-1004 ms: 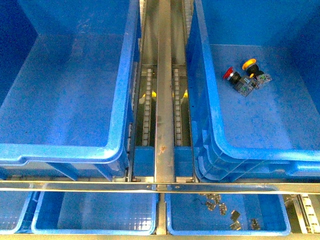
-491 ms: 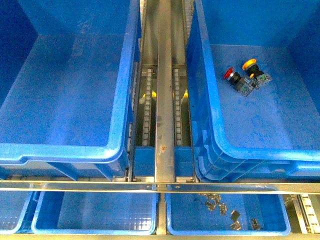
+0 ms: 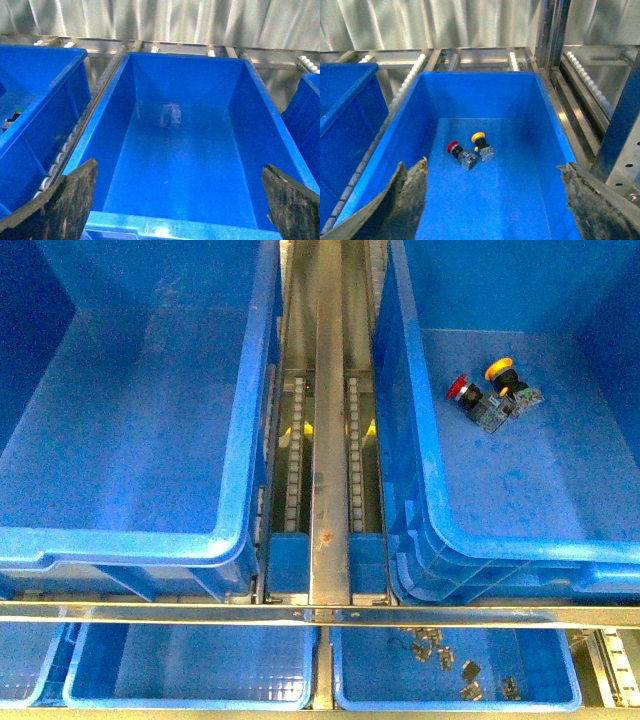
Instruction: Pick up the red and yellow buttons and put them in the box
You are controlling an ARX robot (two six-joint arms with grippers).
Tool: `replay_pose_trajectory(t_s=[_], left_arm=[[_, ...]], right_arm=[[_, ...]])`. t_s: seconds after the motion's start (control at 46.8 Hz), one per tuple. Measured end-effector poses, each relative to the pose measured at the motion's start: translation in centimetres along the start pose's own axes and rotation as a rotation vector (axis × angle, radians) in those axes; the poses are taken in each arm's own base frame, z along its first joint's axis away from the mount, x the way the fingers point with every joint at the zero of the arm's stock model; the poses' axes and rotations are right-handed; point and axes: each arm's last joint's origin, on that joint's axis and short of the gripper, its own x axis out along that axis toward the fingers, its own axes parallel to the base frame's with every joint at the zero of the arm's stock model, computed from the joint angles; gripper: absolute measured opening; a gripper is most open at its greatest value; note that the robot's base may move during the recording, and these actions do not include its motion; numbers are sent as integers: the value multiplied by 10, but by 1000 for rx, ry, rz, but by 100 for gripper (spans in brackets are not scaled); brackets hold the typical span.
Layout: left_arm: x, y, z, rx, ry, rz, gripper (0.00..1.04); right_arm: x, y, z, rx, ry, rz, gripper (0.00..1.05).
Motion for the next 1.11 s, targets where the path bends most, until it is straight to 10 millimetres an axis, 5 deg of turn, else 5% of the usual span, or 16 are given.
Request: replay_pose_trajectory(t_s=[0.064,1.11], left_arm=[[0,0,0,0,0,0,97],[0,0,0,0,0,0,97]], right_arm=[[0,0,0,0,0,0,100],[0,0,0,0,0,0,99]])
